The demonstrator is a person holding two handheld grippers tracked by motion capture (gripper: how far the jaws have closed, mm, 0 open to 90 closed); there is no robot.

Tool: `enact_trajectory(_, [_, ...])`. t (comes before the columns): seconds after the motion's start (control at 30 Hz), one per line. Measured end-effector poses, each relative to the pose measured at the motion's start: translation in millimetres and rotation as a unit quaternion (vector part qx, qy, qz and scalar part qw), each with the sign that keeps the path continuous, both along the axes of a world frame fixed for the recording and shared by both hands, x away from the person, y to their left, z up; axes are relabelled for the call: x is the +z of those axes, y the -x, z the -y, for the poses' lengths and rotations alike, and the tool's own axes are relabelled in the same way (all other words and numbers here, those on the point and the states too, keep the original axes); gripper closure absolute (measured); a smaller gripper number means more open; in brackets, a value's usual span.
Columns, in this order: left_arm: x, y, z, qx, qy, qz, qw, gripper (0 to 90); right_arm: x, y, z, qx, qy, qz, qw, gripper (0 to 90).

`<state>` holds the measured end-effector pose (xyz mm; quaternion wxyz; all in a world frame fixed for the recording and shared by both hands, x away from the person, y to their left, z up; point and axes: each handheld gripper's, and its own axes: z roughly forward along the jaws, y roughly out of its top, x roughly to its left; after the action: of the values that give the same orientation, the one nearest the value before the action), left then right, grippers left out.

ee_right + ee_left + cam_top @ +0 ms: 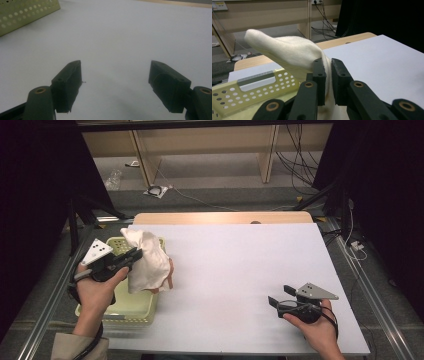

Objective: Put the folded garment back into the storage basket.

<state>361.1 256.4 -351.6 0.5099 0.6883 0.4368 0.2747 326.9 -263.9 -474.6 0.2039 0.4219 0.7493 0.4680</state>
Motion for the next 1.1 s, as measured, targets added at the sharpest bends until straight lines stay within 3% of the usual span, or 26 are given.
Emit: enact_trajectory(1.1, [-1.9, 2.1, -15.1, 0.012, 0.0, -0.008, 0.9999, 81.7, -0.1, -0.1, 0.2, 0.0, 0.001, 0.0, 1.0, 27.5])
